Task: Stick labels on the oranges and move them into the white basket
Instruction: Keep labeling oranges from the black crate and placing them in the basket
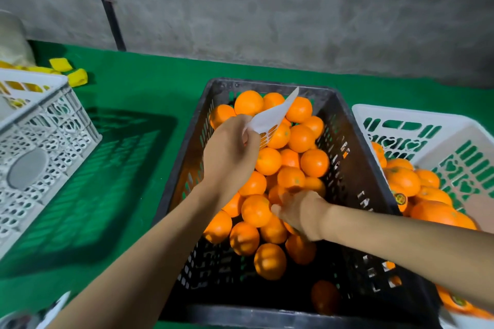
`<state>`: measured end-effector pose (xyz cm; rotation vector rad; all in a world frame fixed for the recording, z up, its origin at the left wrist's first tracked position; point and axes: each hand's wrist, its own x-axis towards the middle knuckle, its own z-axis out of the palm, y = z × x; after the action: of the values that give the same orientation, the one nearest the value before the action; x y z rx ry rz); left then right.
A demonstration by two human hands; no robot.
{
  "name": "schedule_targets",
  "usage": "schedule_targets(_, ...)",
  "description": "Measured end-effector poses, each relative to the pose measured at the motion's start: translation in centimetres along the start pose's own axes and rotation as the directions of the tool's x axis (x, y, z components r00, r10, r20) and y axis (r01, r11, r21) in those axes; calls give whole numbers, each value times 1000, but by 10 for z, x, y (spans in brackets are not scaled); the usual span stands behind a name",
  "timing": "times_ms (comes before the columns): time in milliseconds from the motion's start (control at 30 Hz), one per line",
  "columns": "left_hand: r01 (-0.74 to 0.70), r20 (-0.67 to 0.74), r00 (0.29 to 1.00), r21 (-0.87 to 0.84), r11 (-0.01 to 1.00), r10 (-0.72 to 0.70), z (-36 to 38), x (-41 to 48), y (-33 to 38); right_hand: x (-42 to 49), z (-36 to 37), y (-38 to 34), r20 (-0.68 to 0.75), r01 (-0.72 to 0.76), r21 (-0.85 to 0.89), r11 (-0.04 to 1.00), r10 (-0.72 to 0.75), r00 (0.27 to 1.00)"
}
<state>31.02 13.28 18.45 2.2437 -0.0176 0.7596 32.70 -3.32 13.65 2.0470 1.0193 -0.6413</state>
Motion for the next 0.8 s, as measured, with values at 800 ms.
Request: schedule_targets(800, -5, -7, 1000, 13, 1000, 5, -2, 0, 3, 6, -19, 75, -521, -184, 587, 788, 542, 659)
